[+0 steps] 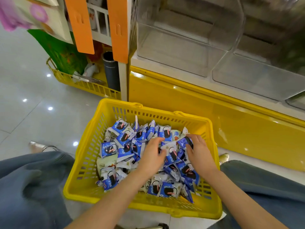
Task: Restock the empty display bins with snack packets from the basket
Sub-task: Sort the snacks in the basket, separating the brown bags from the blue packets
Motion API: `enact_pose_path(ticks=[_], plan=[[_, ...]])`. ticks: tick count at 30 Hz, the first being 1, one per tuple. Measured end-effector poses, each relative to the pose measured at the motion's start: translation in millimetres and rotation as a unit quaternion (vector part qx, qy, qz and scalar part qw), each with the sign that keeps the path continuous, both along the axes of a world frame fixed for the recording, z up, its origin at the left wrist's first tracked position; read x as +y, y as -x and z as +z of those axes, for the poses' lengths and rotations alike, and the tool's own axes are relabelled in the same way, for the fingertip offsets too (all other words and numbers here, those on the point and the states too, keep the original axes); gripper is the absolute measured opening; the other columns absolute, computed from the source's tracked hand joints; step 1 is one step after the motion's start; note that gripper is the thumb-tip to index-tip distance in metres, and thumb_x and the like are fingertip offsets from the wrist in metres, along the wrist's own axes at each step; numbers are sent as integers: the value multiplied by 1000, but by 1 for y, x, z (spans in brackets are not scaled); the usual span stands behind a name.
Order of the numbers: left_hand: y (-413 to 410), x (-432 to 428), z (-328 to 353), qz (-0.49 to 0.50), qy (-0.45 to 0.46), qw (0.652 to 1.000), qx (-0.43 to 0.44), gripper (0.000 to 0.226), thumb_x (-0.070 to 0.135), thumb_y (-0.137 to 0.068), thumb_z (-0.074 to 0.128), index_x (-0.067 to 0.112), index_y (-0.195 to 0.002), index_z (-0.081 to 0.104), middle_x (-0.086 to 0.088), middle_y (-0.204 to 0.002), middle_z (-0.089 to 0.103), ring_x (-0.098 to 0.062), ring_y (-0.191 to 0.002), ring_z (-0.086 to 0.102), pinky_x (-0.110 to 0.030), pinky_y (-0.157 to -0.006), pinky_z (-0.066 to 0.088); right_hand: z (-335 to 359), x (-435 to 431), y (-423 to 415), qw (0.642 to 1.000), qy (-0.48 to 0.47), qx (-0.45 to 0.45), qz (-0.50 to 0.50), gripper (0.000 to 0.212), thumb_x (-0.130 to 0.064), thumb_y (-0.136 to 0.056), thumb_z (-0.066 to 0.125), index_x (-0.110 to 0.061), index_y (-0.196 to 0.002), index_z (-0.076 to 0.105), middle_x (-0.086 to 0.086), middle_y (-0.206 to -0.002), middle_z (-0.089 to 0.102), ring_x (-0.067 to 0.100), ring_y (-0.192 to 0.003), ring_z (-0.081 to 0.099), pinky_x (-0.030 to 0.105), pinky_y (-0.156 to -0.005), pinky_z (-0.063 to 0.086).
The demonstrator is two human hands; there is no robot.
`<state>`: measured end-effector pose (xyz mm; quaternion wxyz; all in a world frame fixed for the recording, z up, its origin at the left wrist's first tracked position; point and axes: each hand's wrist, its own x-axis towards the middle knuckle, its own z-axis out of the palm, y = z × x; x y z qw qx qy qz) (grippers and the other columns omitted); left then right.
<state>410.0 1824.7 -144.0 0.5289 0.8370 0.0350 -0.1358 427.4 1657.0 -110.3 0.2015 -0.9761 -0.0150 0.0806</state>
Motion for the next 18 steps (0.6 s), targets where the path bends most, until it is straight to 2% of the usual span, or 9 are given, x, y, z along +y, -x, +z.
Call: enact_pose_path(ticks=[2,4,5,6,8,10,12,14,18], plan=[[12,46,16,67,-25,990,-123,25,17,-92,46,32,-112,52,24,-108,50,5,-98,52,-20,-83,47,8,23,8,996,-26,-52,68,30,-7,-95,47,-11,-125,53,6,-125,53,19,-114,50,21,-91,38],[24,98,23,150,-85,964,-202,23,12,-90,46,30,-102,53,17,-97,51,1,-90,53,-21,-72,46,3,52,15,984,-53,-70,152,26,0,-92,50,-8,-114,60,8,-112,59,22,-102,57,24,-82,42],[29,122,21,191,-121,951,-213,23,6,-89,49,24,-102,54,10,-98,52,-7,-91,53,-28,-73,47,-4,69,17,978,-73,-59,185,25,1,-92,49,-8,-112,61,8,-109,60,22,-99,58,24,-81,42],[32,144,18,225,-163,939,-202,24,1,-88,51,17,-105,55,3,-100,52,-17,-94,53,-36,-77,47,-12,87,20,974,-97,-27,204,26,-2,-94,47,-9,-114,60,7,-110,59,21,-100,58,23,-82,43],[39,175,7,268,-217,931,-123,27,3,-90,51,7,-117,52,-11,-111,54,-30,-103,52,-45,-87,42,-36,124,26,965,-133,68,214,29,-9,-98,42,-12,-123,55,5,-122,55,18,-110,54,25,-89,45],[48,188,-3,284,-164,944,-26,27,16,-96,45,7,-121,49,-10,-113,56,-30,-103,54,-41,-87,42,-61,157,35,950,-133,192,206,33,-14,-98,43,-13,-132,48,6,-133,47,21,-121,49,34,-100,43],[57,188,-11,255,-106,961,27,25,32,-99,33,15,-103,51,-3,-95,61,-26,-88,58,-37,-73,43,-79,180,45,935,-122,268,196,40,-18,-96,48,-10,-135,43,11,-136,45,26,-124,46,38,-104,39],[62,187,-15,223,-100,969,24,31,43,-96,26,21,-87,46,0,-78,57,-23,-75,57,-35,-64,41,-91,195,55,929,-112,302,182,52,-20,-93,55,-7,-140,35,13,-140,42,28,-128,42,36,-107,36],[62,191,-17,212,-102,972,8,30,43,-97,25,21,-94,46,5,-81,57,-18,-78,56,-35,-67,41,-99,204,59,930,-100,306,180,72,-27,-88,63,-13,-147,25,7,-150,32,23,-137,31,30,-113,25]])
